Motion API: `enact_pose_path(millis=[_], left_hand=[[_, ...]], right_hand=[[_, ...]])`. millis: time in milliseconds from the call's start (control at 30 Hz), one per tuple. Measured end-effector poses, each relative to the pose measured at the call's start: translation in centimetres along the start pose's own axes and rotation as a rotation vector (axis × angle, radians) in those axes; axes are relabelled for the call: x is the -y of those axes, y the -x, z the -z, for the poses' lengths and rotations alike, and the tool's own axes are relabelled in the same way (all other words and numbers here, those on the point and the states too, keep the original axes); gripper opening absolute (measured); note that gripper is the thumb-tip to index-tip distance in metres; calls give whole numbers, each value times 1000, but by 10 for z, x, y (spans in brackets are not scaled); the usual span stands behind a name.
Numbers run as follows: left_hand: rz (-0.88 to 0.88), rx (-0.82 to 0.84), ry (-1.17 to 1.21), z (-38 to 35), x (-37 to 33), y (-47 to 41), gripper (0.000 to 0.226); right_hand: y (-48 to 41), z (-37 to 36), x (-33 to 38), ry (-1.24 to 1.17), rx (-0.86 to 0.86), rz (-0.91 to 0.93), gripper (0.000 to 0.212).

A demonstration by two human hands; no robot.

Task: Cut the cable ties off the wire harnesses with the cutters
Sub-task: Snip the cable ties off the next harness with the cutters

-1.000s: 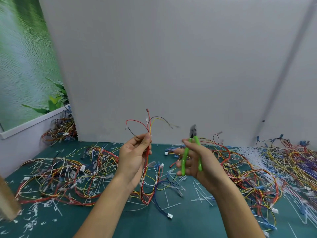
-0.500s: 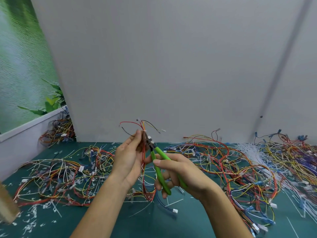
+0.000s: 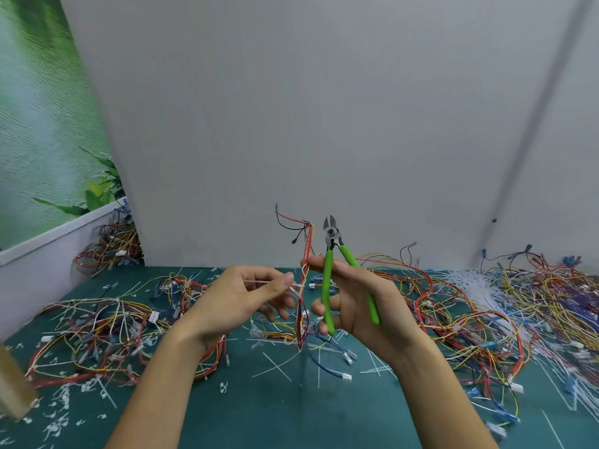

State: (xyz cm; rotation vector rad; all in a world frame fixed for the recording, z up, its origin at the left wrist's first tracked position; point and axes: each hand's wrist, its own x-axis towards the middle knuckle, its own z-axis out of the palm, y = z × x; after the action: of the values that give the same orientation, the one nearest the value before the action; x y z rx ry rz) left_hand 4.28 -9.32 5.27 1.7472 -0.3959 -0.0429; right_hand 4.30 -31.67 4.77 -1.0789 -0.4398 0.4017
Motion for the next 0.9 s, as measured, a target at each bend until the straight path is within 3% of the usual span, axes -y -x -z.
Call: enact_pose_path(millis=[300, 533, 633, 833, 900], left_hand=[[-27, -92, 67, -9, 3, -5, 28], [-4, 38, 131, -3, 5, -5, 14], [-26, 85, 167, 1, 8, -5, 22], [-15, 2, 5, -12, 12, -10, 27], [-9, -106, 134, -17, 12, -13, 23]], right_hand=[[-1, 0, 1, 9, 17, 4, 50], [0, 1, 1, -33, 20, 22, 48], [0, 1, 1, -60, 0, 50, 45], [-1, -5, -2, -26, 34, 19, 51], [-1, -6, -4, 12, 42, 12, 53]])
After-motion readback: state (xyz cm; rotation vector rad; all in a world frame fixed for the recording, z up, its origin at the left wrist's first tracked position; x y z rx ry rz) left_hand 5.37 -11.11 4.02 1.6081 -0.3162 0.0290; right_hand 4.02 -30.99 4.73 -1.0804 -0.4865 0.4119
